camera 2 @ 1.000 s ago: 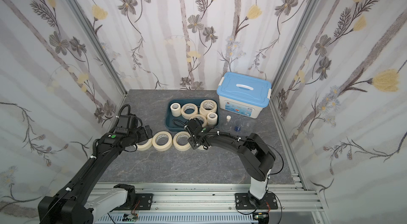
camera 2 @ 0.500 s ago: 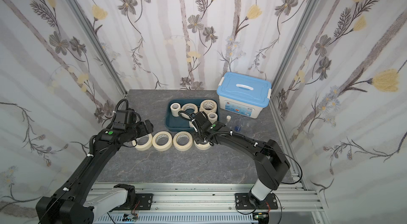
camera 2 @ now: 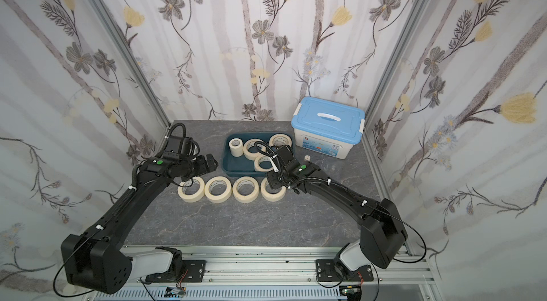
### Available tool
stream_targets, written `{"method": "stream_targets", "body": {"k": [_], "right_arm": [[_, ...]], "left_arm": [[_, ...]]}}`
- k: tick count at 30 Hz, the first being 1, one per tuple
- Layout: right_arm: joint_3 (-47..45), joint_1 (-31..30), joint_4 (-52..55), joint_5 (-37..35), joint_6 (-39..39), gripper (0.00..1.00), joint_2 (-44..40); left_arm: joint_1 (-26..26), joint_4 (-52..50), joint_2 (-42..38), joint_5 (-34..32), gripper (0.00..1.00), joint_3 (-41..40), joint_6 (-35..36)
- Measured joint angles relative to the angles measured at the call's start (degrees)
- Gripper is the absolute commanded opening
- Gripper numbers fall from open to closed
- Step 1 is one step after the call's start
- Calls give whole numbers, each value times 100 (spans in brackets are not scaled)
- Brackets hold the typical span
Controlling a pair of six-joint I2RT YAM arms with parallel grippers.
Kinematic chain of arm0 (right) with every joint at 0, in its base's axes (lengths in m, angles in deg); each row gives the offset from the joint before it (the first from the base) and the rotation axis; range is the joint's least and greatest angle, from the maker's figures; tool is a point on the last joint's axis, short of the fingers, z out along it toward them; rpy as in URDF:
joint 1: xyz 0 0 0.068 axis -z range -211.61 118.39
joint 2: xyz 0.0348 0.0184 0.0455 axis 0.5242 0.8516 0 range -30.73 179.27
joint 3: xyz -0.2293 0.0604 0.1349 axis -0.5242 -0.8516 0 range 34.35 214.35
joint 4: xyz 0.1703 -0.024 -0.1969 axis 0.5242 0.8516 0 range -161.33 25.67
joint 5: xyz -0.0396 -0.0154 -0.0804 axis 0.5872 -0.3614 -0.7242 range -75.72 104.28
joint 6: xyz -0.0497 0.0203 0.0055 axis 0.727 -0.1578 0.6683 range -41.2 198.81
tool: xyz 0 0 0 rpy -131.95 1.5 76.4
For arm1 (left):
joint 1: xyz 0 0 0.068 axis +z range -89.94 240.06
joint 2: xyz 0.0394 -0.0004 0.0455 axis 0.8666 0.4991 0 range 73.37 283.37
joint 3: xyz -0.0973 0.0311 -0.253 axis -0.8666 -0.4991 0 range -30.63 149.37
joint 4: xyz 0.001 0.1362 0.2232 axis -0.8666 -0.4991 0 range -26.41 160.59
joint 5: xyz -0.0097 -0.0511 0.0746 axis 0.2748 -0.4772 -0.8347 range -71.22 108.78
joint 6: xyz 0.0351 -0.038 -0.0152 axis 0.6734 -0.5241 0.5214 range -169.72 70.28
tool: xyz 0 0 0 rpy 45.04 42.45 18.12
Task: Take out the art tape in the storage box
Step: Pick up the art tape from the storage box.
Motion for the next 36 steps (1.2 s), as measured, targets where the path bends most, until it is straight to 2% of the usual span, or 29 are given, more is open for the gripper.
{"method": "stream_targets", "body": {"k": [13,26,36], "right_arm": [[-420,310,11,61,-87,99,-605],[-822,575,13,127,-151,100,-1102],[-1073,743,22,144,-153,100,-1327]], "left_arm": [[-807,-144,1840,98,98,1482,50],[-1449,-570,3818,114,95,3504,72],[-1558,-846,4756,-55,86,4321,70]]}}
